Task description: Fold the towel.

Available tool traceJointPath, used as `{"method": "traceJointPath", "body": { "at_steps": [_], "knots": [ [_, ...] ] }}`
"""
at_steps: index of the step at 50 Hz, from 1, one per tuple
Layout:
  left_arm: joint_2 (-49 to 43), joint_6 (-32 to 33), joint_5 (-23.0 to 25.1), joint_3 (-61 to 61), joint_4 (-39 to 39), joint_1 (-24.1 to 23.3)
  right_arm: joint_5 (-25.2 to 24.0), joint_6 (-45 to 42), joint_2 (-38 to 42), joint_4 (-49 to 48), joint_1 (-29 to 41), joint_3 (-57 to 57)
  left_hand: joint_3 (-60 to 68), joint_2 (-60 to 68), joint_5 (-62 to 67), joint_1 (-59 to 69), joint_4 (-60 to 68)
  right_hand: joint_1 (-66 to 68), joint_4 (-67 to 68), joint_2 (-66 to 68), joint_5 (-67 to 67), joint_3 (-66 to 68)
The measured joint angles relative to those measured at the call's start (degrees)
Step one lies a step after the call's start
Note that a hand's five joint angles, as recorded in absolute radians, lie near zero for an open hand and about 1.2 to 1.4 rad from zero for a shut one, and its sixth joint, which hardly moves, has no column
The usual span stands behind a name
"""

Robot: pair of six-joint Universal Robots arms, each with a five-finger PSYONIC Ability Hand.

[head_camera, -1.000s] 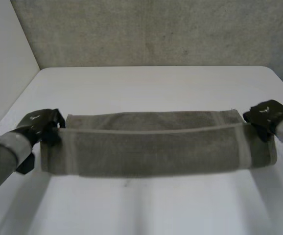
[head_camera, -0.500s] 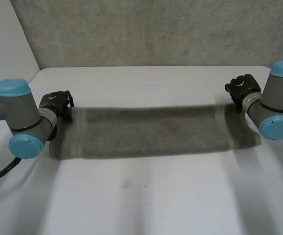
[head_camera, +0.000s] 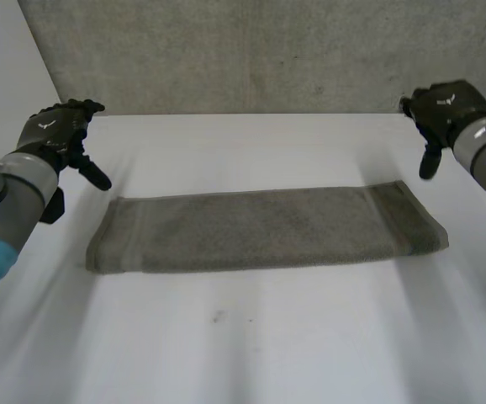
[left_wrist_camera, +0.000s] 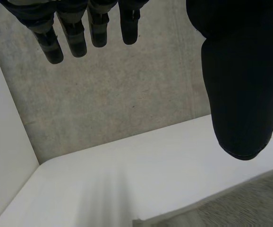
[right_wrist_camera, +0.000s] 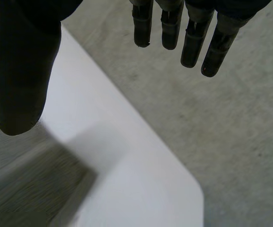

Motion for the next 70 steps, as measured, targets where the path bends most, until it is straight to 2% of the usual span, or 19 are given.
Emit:
{"method": "traceJointPath", "body": {
  "at_steps": [4, 11, 16, 21, 28, 34, 38, 41, 43, 45, 50, 54, 58, 63, 67, 70],
  "knots": [
    [4.0, 0.0, 0.0, -5.4, 0.6, -0.2, -0.8, -0.3, -3.4, -1.1, -0.9, 8.3, 0.0, 0.0, 0.0, 0.0, 0.0, 0.0, 0.0, 0.0, 0.0, 0.0],
    [7.6, -0.4, -0.1, -15.4, 5.9, -0.8, -5.4, -0.8, -6.6, -7.5, -5.8, 22.9, 0.0, 0.0, 0.0, 0.0, 0.0, 1.9, 0.6, 0.7, 1.4, 0.8],
    [7.7, -0.4, -0.1, -20.2, 12.0, -1.8, -9.5, -0.9, -6.4, -11.9, -9.1, 28.1, 0.0, 0.0, 0.0, 0.0, 0.0, 12.0, 10.7, 10.5, 12.9, 11.2],
    [7.5, -0.3, 0.0, -23.4, 17.6, -2.6, -13.0, -1.0, -3.8, -16.5, -11.3, 31.0, 0.0, 0.0, 0.0, 0.0, 0.0, 10.3, 9.3, 9.4, 10.0, 9.7],
    [7.4, -0.3, 0.0, -26.1, 23.1, -2.9, -14.7, -1.1, 1.0, -21.9, -12.5, 31.6, 0.0, 0.0, 0.0, 0.0, 0.0, 9.9, 8.4, 9.2, 8.3, 9.1],
    [7.6, -0.3, 0.0, -28.0, 25.6, -2.8, -14.6, -1.6, 4.0, -24.9, -12.6, 31.1, 0.0, 0.0, 0.0, 0.0, 0.0, 11.5, 9.9, 10.1, 12.1, 10.5],
    [7.6, -0.3, 0.0, -29.2, 26.3, -2.7, -14.4, -2.6, 5.3, -25.9, -12.5, 30.8, 0.0, 0.0, 0.0, 0.0, 0.0, 18.5, 16.5, 16.6, 18.8, 17.1],
    [7.6, -0.3, 0.0, -29.7, 26.6, -2.5, -14.2, -3.6, 6.1, -26.7, -12.4, 30.6, 0.0, 0.0, 0.0, 0.0, 0.0, 33.6, 31.9, 32.5, 33.8, 32.6],
    [7.6, -0.4, 0.0, -29.9, 26.6, -2.4, -14.0, -4.3, 6.6, -27.3, -12.4, 30.3, 0.0, 0.0, 0.0, 0.0, 0.0, 53.4, 51.0, 51.8, 52.9, 51.7],
    [7.6, -0.4, 0.0, -30.0, 26.6, -2.3, -13.6, -4.7, 6.9, -27.8, -12.4, 30.0, 0.0, 0.0, 0.0, 0.0, 0.0, 62.0, 60.2, 59.4, 61.9, 60.8],
    [7.6, -0.4, 0.0, -30.1, 26.5, -2.3, -11.6, -5.0, 7.2, -28.4, -12.9, 28.9, 0.0, 0.0, 0.0, 0.0, 0.0, 62.8, 61.8, 59.6, 63.2, 62.1],
    [7.6, -0.4, 0.0, -30.4, 26.5, -2.3, -8.2, -5.8, 6.9, -28.2, -15.4, 27.6, 0.0, 0.0, 0.0, 0.0, 0.0, 62.8, 61.8, 59.6, 63.2, 62.1],
    [7.7, -0.4, 0.0, -30.6, 26.5, -2.2, -4.8, -9.7, 6.1, -27.1, -21.1, 26.1, 0.0, 0.0, 0.0, 0.0, 0.0, 63.0, 61.8, 59.6, 63.2, 62.1],
    [7.8, -0.4, 0.0, -30.7, 26.5, -2.1, -3.1, -16.9, 5.1, -25.3, -27.7, 24.6, 0.0, 0.0, 0.0, 0.0, 0.0, 63.2, 61.8, 59.6, 63.2, 62.1],
    [8.1, -0.4, 0.0, -30.7, 26.5, -2.0, -3.0, -19.2, 3.6, -24.1, -28.5, 23.6, 0.0, 0.0, 0.0, 0.0, 0.0, 63.2, 61.8, 59.6, 63.2, 62.1],
    [8.3, -0.4, 0.0, -30.7, 26.5, -2.0, -3.2, -17.6, 0.8, -23.6, -25.1, 22.9, 0.0, 0.0, 0.0, 0.0, 0.0, 63.3, 61.8, 59.6, 63.2, 62.1]
  ]
}}
